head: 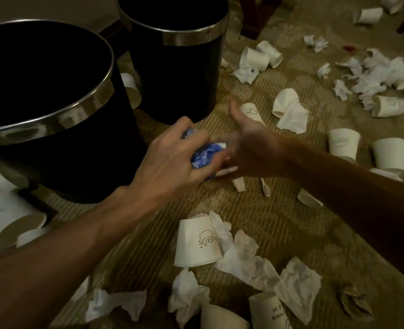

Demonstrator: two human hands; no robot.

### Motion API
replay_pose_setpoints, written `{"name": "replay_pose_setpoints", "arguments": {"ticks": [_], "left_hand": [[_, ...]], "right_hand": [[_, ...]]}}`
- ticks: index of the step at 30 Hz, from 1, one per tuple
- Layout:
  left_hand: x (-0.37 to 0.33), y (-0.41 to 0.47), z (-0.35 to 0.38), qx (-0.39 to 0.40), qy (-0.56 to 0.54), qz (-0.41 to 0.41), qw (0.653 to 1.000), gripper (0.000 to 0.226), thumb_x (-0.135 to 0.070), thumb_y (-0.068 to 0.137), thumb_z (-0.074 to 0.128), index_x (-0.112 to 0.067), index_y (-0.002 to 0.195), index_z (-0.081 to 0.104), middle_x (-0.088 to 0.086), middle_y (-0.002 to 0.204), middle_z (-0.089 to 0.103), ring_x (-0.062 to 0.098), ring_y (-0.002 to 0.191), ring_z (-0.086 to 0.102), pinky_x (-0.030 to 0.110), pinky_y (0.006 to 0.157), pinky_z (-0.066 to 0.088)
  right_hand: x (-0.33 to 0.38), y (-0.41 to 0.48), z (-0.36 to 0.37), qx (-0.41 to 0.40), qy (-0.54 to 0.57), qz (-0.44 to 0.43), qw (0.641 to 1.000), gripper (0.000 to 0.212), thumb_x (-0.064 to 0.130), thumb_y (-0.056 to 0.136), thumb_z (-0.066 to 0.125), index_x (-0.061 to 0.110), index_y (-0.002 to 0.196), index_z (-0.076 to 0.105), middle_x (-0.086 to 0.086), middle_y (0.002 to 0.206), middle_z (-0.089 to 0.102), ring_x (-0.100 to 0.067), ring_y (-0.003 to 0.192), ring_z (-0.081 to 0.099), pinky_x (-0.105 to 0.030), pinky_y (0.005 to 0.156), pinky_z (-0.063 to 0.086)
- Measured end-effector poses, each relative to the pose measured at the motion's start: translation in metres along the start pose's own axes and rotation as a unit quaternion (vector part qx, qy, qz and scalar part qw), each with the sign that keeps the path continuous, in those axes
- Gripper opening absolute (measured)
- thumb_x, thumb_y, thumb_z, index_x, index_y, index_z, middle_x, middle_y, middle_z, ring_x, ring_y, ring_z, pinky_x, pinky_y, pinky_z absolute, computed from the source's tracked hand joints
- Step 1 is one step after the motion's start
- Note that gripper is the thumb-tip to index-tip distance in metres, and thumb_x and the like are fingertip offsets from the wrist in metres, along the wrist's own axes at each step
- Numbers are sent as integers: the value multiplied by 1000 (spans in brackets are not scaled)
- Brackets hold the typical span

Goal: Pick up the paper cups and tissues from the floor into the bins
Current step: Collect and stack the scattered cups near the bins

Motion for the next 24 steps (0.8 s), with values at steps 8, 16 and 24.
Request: {"name": "replay_pose_setpoints", "arguments": {"ticks": [8,16,24], "left_hand": [[73,-26,47,63,-44,-153,985,40,-41,93,56,-28,60,39,-9,68,43,4,61,44,28,60,32],[98,-40,89,65,-136,-241,959,45,-48,90,59,-16,60,47,-4,63,50,9,62,50,32,57,39],[94,-41,110,117,-266,-288,912,22,-46,87,68,-24,91,67,-13,75,66,-3,67,61,10,57,46]], "right_hand": [[-72,7,-88,-304,-232,94,919,58,69,86,50,20,117,55,-3,99,62,-17,78,62,-27,54,50],[-91,36,-64,-272,-377,53,884,39,48,82,70,16,105,65,0,95,63,-13,84,57,-23,58,41],[-92,41,-43,-160,-159,48,973,19,36,80,74,17,85,72,-4,85,72,-14,78,66,-24,61,53]]}}
Point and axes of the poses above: each hand's wrist, its own y-axis towards the middle knuckle, its own z-axis out of the palm, x = y × z, the point moved 10 cm from there along y, towards the middle knuckle
